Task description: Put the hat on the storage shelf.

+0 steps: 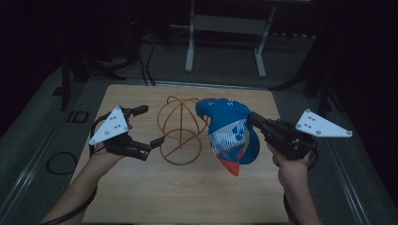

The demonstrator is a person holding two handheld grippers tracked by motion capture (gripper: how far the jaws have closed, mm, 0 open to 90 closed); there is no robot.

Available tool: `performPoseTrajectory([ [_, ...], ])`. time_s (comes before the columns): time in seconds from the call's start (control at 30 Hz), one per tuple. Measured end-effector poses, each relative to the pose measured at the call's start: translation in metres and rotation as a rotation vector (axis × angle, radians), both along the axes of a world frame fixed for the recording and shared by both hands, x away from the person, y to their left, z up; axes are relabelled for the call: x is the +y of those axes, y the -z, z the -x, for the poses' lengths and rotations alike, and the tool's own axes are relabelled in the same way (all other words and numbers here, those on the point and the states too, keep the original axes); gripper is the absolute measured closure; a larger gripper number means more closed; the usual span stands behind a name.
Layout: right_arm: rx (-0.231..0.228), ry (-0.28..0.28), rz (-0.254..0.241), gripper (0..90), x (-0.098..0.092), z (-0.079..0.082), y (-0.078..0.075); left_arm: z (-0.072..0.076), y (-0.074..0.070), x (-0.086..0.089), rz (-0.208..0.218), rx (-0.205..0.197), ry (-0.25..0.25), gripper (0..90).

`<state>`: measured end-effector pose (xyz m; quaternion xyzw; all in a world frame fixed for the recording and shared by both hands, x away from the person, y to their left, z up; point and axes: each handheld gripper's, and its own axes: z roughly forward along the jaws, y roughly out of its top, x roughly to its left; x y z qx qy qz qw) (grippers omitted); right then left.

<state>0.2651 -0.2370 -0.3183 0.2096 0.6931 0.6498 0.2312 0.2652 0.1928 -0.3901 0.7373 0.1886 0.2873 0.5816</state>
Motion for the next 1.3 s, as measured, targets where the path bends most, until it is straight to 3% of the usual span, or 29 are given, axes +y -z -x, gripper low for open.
performPoseTrajectory([
  [0.1, -0.001, 0.001, -0.002, 90.0, 0.01, -0.01, -0.007, 0.005, 0.018, 0.009, -0.009, 0.031, -0.017, 2.2],
  [0.3, -0.025, 0.014, 0.015, 90.0, 0.031, -0.024, -0.02, 0.016, 0.052, 0.026, -0.001, 0.048, -0.069, 2.2],
  [0.5, -0.025, 0.007, 0.025, 90.0, 0.057, -0.04, -0.029, 0.024, 0.086, 0.046, 0.017, 0.066, -0.168, 2.2],
  [0.67, -0.018, 0.0, 0.051, 90.0, 0.083, -0.054, -0.026, 0.034, 0.116, 0.06, 0.011, 0.079, -0.248, 2.2],
  [0.87, 0.022, -0.028, 0.082, 90.0, 0.117, -0.07, -0.017, 0.046, 0.147, 0.074, 0.071, 0.11, -0.319, 2.3],
  [1.1, 0.066, -0.095, 0.145, 90.0, 0.166, -0.085, -0.01, 0.048, 0.155, 0.079, 0.083, 0.112, -0.333, 2.3],
  [1.13, 0.066, -0.095, 0.145, 90.0, 0.166, -0.085, -0.01, 0.048, 0.155, 0.079, 0.083, 0.112, -0.333, 2.3],
  [1.17, 0.076, -0.108, 0.157, 90.0, 0.172, -0.088, -0.008, 0.047, 0.157, 0.081, 0.105, 0.12, -0.331, 2.3],
  [1.3, 0.111, -0.141, 0.21, 90.0, 0.194, -0.094, 0.007, 0.047, 0.161, 0.082, 0.116, 0.132, -0.324, 2.3],
])
